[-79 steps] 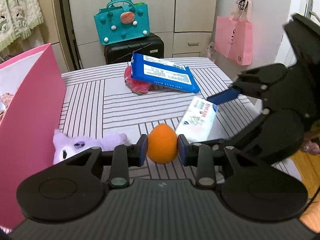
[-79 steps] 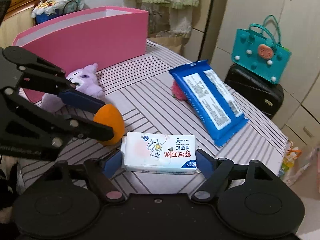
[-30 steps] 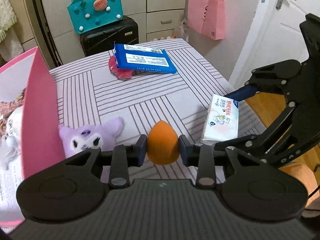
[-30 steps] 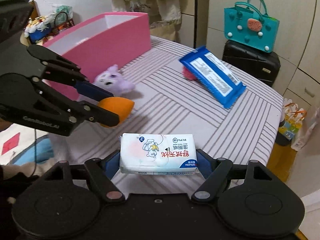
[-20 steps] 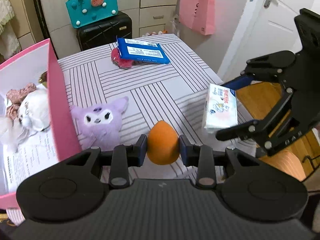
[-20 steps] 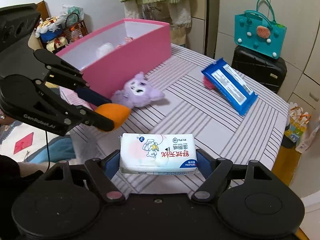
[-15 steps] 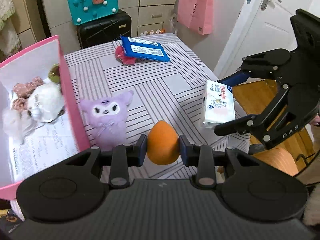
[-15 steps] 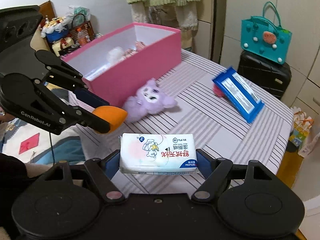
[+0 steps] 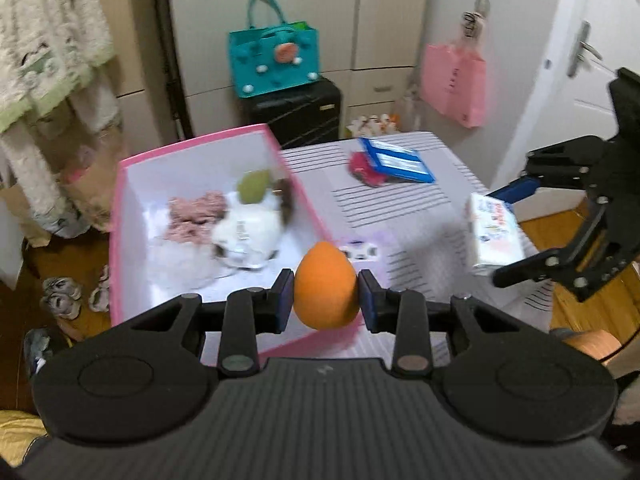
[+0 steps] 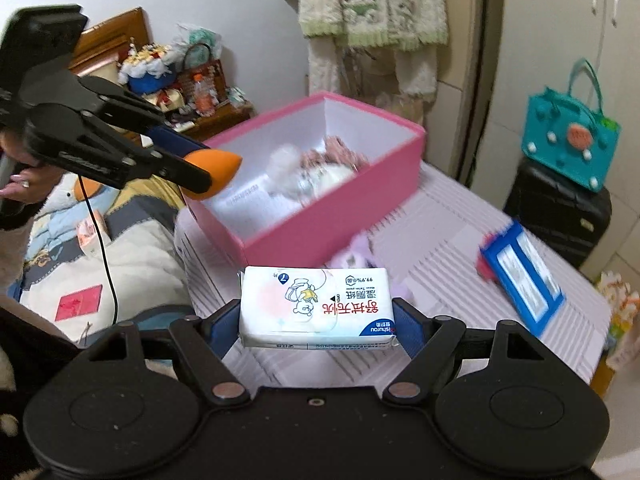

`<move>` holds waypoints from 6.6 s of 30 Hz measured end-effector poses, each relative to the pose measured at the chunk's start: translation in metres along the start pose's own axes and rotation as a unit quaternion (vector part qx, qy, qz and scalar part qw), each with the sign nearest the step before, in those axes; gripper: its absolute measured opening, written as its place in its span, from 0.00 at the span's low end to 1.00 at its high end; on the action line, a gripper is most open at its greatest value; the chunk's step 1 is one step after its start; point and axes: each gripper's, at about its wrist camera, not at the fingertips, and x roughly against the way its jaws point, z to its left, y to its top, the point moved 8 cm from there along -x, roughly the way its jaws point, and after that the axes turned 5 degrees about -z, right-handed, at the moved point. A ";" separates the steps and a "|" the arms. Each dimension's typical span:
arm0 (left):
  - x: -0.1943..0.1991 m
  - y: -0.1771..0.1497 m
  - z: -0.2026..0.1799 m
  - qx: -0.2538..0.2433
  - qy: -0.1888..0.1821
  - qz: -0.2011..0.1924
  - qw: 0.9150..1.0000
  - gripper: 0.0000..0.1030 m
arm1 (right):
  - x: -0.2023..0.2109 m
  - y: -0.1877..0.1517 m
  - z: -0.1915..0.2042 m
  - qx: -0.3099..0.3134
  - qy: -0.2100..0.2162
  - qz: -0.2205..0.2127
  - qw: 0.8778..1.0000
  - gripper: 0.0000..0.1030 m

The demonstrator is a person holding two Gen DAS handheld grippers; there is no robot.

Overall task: Organize soft objects
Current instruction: 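Carry the orange sponge with the left tool and the wipe pack with the right over the box, then open the left gripper dropping the sponge while the right gripper drops the wipe pack into the box, then move both tools from the box to the purple plush on the table, then close the left gripper on the purple Kuromi plush, then grip the purple plush with the right gripper while the left gripper keeps holding it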

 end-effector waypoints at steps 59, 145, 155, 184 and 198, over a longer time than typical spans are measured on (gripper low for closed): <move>-0.043 -0.004 0.097 -0.011 0.034 0.073 0.997 0.60 | -0.112 0.092 0.036 0.066 0.028 0.012 0.997 0.85; -0.201 0.008 -0.099 0.017 -0.053 0.141 0.988 0.40 | -0.092 -0.096 -0.061 -0.145 -0.005 -0.079 0.986 0.28; -0.218 0.003 -0.104 0.068 -0.045 0.105 0.991 0.54 | -0.085 -0.104 -0.068 -0.104 -0.064 -0.070 0.990 0.71; -0.224 -0.003 -0.097 0.158 -0.003 0.029 0.987 0.73 | -0.087 -0.112 -0.074 -0.133 -0.181 -0.123 0.967 0.49; -0.230 -0.011 -0.104 0.169 -0.028 0.013 0.985 0.47 | -0.085 -0.114 -0.078 -0.153 -0.166 -0.135 0.965 0.47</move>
